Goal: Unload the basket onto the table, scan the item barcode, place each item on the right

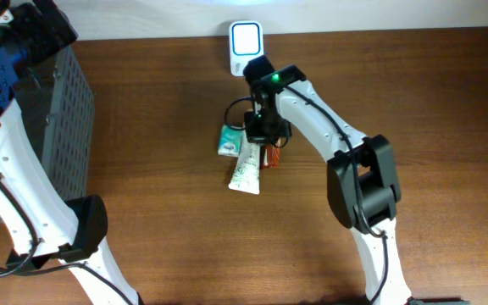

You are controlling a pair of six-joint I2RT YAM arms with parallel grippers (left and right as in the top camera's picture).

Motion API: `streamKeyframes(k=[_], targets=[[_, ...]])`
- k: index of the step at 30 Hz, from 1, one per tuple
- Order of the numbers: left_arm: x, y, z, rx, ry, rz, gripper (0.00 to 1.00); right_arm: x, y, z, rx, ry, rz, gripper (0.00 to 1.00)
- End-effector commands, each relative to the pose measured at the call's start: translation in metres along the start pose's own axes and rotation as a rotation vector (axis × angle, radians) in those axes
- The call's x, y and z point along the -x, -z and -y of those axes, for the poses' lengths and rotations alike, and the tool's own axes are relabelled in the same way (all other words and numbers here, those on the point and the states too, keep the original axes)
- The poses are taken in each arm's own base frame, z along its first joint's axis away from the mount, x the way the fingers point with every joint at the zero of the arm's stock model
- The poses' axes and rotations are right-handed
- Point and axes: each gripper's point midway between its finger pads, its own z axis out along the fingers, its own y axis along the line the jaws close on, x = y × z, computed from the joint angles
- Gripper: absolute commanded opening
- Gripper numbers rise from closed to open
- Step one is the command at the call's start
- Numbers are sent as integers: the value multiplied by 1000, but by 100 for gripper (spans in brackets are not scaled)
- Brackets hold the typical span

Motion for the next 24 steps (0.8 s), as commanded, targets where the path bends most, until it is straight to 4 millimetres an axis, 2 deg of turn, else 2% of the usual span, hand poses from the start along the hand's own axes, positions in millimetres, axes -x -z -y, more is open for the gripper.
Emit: streamKeyframes(k=[1, 3, 4, 8, 10, 11, 12, 13, 14, 15, 16, 17, 20, 22, 24], targets=[[4, 8, -4, 6, -10, 20, 99, -8, -26, -29, 57, 42, -31, 4], [4, 8, -4, 6, -10, 20, 99, -3, -23, -55, 170, 68, -11, 4], [4, 8, -4, 6, -10, 20, 99, -1, -21, -61, 201, 54, -9, 4], [4, 8, -4, 6, -10, 20, 99, -2, -16, -80, 304, 36, -25, 4], [4, 8, -4, 6, -10, 20, 99, 5, -3, -82, 306, 32, -3, 4], [3, 8, -4, 6, -10, 20, 99, 16, 14, -77, 288, 42, 35, 4], [4, 8, -4, 6, -10, 20, 99, 32, 41, -59, 212, 50, 95, 4], [4, 8, -4, 6, -10, 20, 99, 44, 60, -31, 99, 21, 145, 4], [4, 8, -4, 6, -10, 20, 99, 51, 73, -8, 14, -7, 175, 11], [4, 8, -4, 6, -10, 20, 99, 55, 84, 19, -61, -42, 189, 33], [4, 8, -4, 6, -10, 20, 99, 53, 88, 43, -68, -12, 151, 45], [4, 8, -4, 6, -10, 20, 99, 51, 85, 53, -61, -6, 123, 54], [4, 8, -4, 6, -10, 20, 99, 39, 71, 72, 98, 23, 14, 65], [4, 8, -4, 6, -10, 20, 99, 34, 54, 79, 182, -19, -26, 64], [4, 8, -4, 6, -10, 20, 99, 28, 44, 65, 312, 25, -50, 60]])
